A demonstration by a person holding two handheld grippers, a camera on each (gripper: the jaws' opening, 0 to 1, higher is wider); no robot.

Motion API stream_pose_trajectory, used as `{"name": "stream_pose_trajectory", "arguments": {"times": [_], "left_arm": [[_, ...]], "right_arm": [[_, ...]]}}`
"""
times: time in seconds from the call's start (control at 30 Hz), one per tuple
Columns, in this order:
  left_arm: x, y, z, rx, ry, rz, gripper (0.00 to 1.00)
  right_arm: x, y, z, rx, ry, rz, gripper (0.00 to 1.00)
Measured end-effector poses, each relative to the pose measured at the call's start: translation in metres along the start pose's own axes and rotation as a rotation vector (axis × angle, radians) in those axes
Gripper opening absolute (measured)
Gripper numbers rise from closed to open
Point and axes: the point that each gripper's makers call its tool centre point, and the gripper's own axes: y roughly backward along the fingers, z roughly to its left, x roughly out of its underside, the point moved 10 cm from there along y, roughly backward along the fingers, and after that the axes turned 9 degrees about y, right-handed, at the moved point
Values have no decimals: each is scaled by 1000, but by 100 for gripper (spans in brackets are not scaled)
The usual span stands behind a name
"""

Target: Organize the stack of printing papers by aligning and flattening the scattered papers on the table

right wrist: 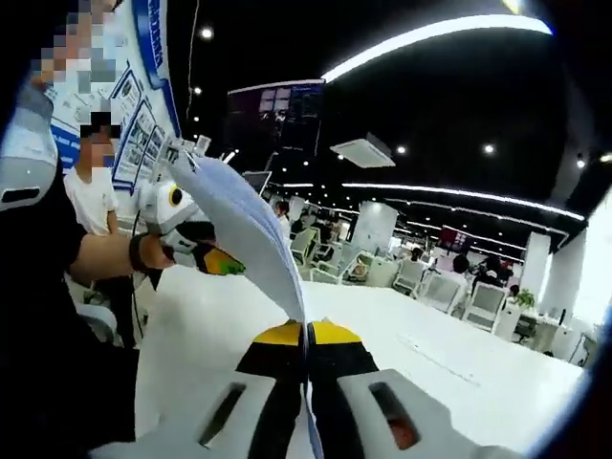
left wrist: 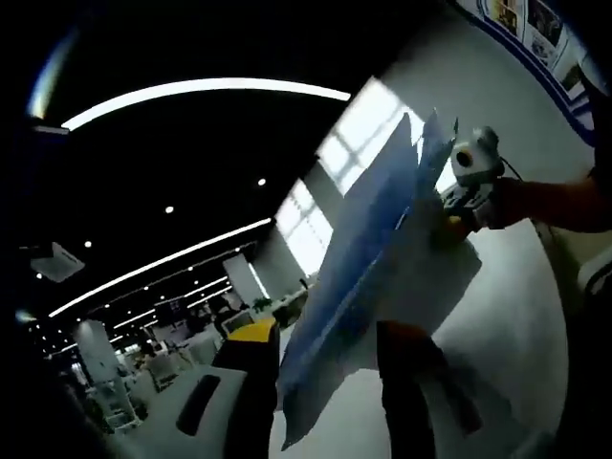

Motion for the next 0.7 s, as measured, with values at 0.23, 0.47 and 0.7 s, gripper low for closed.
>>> {"name": "stream_pose_trajectory", "arguments": {"times": [0.23,0.47,0.7], "left_arm": [[33,-6,21,-49,386,-14,61],[47,-30,9,206,671,-66,60],[42,-45,-6,407,722,-140,37]], "right_arm": [[-8,13,-2,-52,-100,-172,0],[-9,17,2,-129,-128,-266,0],[-4,20,3,-145,-137,-294,0]]}}
